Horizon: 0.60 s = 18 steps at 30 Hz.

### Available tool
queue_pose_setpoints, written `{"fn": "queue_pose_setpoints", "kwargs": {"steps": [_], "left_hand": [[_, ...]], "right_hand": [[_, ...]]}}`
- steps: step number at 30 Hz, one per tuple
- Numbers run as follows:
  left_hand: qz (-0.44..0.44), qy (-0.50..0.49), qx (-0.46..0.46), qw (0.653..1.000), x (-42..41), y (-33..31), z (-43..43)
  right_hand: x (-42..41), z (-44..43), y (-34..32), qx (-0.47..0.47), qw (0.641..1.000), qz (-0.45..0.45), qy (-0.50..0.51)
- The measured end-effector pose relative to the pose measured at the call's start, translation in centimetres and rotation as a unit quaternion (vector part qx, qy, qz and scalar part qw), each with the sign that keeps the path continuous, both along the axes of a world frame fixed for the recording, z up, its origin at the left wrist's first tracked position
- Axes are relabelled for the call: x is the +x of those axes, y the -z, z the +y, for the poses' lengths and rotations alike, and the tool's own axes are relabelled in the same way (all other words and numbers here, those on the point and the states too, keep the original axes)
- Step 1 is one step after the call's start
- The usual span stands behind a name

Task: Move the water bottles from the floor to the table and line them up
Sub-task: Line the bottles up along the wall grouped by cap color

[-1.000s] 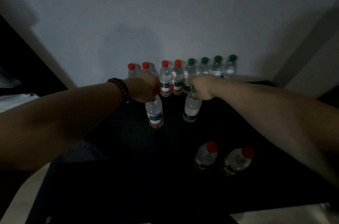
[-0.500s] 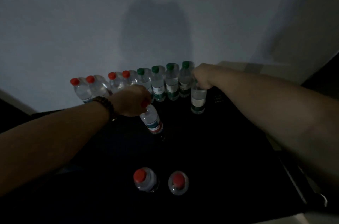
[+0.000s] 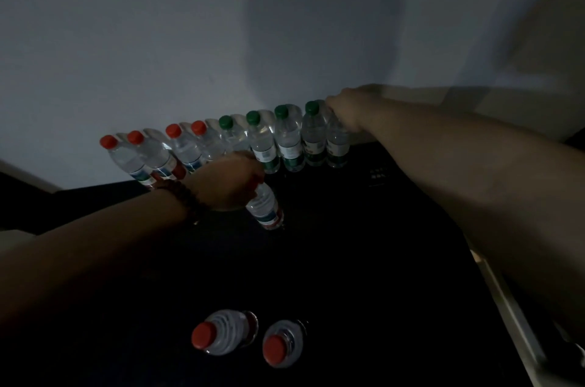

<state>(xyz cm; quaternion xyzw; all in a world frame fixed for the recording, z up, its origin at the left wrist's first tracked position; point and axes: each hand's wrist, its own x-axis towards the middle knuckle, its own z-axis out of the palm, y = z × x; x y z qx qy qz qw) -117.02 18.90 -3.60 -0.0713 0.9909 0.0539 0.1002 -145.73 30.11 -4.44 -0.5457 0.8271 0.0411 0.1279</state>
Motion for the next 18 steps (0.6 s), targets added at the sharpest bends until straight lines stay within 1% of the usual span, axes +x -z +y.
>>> {"fn": "queue_pose_setpoints", "kwargs": {"steps": [8,14,18], "left_hand": [[-0.010,-0.057,0.018,0.998,-0.6,0.8,-0.1],[-0.012,-0.065,0.004,0.998,-0.4,1.0,-0.3],[-0.026,-0.077,0.003,0.997,0.8,0.3,-0.8]], "right_hand": [[-1.1,-0.3,1.9,-0.011,0.999,0.034,0.019],[0.1,-0.7,1.0,-0.023,0.997,0.045,0.057],[2.0,-0.5,-0.1,-0.064,0.989,0.094,0.099]]}}
